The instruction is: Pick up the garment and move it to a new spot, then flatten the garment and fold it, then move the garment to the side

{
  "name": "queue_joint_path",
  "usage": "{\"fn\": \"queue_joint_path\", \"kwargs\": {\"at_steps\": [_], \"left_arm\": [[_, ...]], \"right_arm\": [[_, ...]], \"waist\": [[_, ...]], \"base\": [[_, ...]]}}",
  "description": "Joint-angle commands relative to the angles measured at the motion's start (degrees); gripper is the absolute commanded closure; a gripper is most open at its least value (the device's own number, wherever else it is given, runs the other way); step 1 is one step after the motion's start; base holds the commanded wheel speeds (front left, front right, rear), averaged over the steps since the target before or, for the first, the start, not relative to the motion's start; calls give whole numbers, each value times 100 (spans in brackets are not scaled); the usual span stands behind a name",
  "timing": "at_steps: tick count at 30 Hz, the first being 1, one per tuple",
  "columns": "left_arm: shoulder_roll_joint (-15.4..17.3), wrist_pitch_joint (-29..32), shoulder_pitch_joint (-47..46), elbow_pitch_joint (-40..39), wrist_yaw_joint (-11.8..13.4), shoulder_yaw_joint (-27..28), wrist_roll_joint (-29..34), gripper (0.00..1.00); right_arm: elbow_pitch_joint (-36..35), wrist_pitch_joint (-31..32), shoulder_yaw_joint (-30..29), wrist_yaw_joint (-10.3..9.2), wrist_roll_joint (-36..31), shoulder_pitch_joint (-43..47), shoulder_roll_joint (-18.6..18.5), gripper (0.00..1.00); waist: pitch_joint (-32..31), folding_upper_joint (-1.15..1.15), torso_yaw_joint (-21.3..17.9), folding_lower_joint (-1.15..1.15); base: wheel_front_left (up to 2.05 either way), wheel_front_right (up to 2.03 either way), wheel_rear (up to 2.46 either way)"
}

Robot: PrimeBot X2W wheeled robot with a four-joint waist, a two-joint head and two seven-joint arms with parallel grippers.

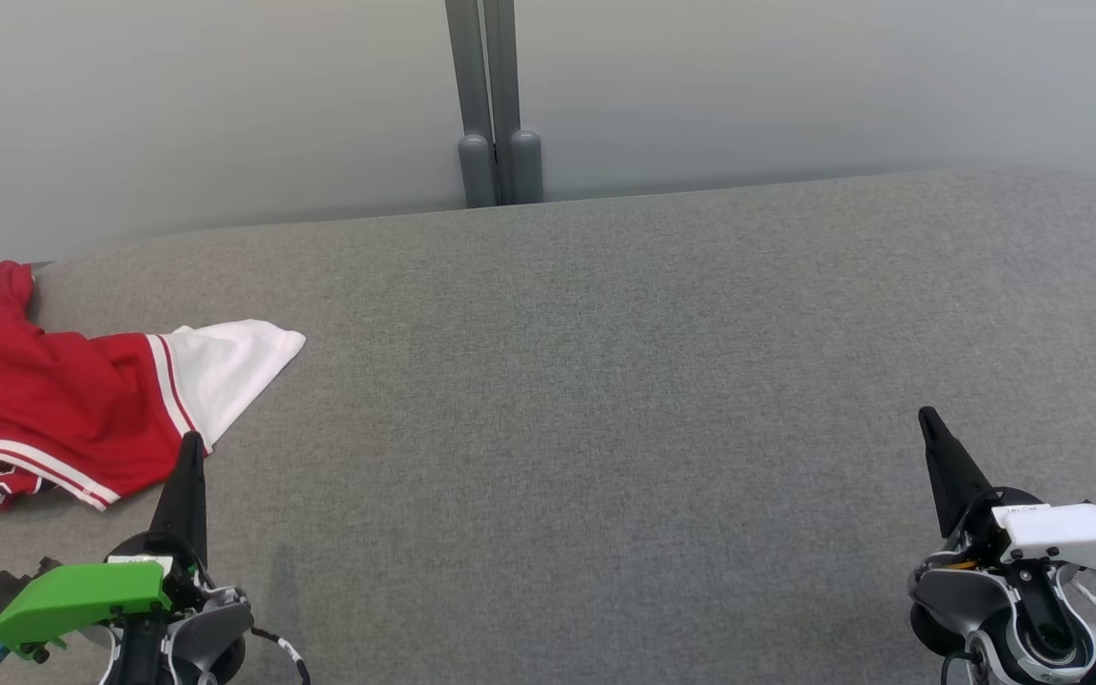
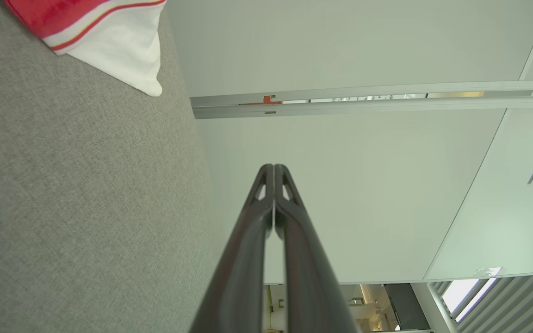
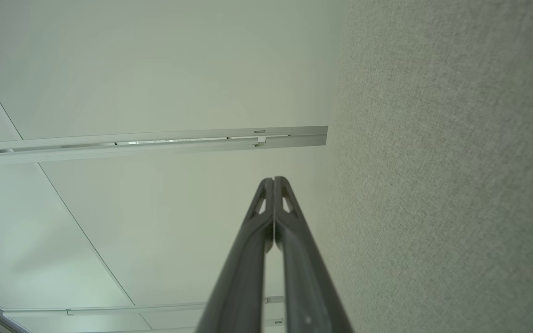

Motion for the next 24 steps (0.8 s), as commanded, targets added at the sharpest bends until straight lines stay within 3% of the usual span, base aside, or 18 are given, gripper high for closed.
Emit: {"fn": "queue_joint_path", "kwargs": {"at_steps": [1, 23, 24], "left_arm": [[42, 13, -77, 3, -13, 6, 2, 100], [42, 12, -77, 3, -13, 6, 2, 100], [0, -2, 1, 0, 0, -1, 1, 0]], "right_arm": [[7, 12, -1, 3, 33, -28, -7, 100], [7, 12, -1, 3, 33, -28, -7, 100], [0, -3, 1, 0, 0, 1, 0, 0]], "waist": [[0, 0, 0, 0], [0, 0, 0, 0], [0, 0, 0, 0]], "base": [[0, 0, 0], [0, 0, 0], [0, 0, 0]]}}
